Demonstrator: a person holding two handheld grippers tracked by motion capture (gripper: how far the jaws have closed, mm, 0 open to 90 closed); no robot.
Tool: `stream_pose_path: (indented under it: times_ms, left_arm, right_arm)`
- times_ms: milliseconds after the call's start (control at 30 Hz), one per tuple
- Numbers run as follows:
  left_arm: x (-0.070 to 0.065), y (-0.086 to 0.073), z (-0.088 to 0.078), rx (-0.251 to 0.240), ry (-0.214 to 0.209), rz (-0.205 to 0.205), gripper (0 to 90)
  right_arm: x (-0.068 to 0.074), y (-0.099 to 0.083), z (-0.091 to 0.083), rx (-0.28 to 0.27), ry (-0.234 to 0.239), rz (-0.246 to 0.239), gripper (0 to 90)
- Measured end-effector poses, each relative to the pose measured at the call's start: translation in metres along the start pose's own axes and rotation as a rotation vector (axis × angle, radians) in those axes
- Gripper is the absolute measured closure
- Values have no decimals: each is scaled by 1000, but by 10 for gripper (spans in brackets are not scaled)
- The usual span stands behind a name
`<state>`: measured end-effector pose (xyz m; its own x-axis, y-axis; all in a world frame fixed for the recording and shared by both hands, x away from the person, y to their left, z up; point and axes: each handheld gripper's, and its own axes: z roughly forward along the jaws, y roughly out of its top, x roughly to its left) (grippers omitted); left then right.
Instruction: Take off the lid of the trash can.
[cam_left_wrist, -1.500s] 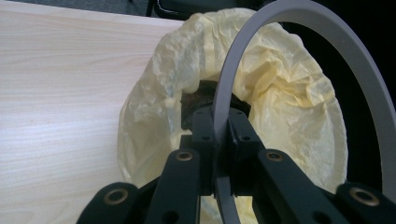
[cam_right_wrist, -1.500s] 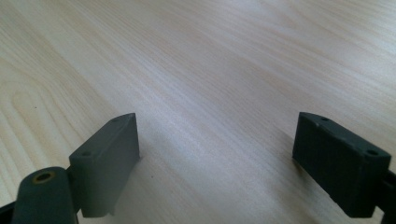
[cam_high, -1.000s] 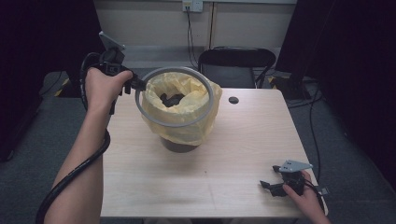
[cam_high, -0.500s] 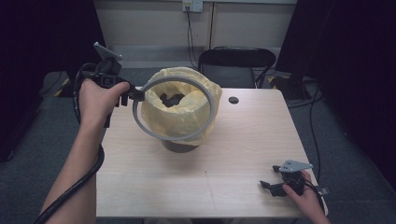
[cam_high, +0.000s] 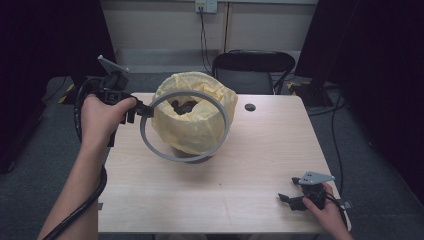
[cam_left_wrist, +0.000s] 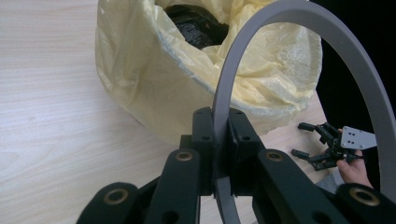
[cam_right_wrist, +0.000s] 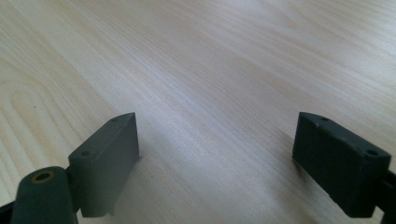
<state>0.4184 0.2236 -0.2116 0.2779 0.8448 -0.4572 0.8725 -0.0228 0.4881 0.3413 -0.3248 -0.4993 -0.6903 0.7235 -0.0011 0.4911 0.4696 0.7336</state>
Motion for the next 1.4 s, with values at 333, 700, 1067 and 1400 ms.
stream_pose_path:
  times_ms: [333, 700, 1067, 1400]
  left_arm:
    - [4, -14, 2, 5, -24, -7, 835]
    - [11, -30, -6, 11, -33, -14, 835]
    - [15, -39, -7, 13, -47, -2, 835]
    - [21, -50, -6, 14, -60, -2, 835]
  right_arm:
    - [0, 0, 0, 0, 0, 1, 136]
    - [0, 0, 0, -2, 0, 0, 136]
    - [0, 0, 0, -1, 0, 0, 136]
    - [0, 0, 0, -1, -1, 0, 136]
